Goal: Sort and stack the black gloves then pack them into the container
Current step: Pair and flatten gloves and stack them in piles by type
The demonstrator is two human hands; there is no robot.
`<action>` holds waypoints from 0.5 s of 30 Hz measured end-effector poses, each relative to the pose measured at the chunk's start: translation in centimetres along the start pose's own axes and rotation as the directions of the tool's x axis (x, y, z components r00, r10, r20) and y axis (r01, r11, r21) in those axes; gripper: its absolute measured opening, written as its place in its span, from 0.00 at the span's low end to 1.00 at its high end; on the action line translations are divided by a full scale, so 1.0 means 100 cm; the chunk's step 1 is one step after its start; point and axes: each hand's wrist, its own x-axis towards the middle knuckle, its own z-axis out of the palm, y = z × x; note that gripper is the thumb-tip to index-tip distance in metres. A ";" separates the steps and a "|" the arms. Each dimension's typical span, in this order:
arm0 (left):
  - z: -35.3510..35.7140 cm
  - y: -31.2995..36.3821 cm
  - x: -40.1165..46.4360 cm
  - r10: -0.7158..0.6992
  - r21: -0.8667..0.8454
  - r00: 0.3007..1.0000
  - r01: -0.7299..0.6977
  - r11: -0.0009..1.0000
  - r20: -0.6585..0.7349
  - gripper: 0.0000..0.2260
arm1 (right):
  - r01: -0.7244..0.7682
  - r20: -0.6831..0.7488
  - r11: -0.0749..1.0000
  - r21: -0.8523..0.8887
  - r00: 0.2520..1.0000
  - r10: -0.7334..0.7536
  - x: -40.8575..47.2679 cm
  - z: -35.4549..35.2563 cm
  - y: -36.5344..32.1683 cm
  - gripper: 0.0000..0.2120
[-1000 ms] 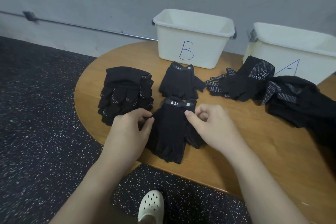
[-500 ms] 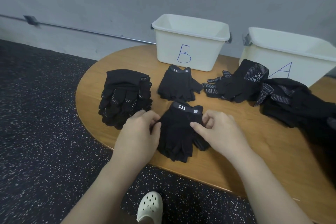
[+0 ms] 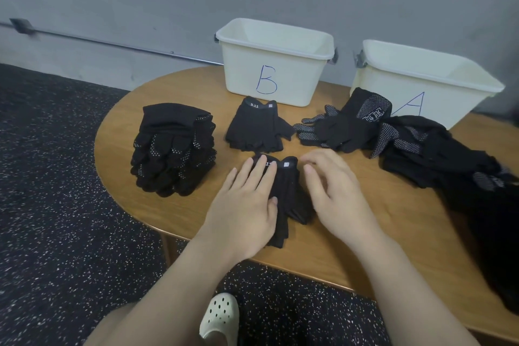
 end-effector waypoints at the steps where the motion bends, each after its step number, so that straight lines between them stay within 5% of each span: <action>1: 0.000 0.000 0.000 -0.007 0.005 1.000 0.006 1.000 0.020 0.31 | 0.036 0.027 0.999 -0.016 0.999 -0.035 -0.001 0.003 -0.002 0.12; 10: 0.003 -0.001 -0.003 -0.009 0.056 0.999 0.007 0.998 0.034 0.37 | 0.019 0.466 0.997 -0.076 0.885 0.019 -0.006 0.013 -0.007 0.24; 15: -0.003 0.002 -0.014 -0.118 0.087 0.990 0.111 0.990 0.073 0.46 | 0.066 0.509 0.962 -0.266 0.857 0.082 -0.004 0.009 0.001 0.27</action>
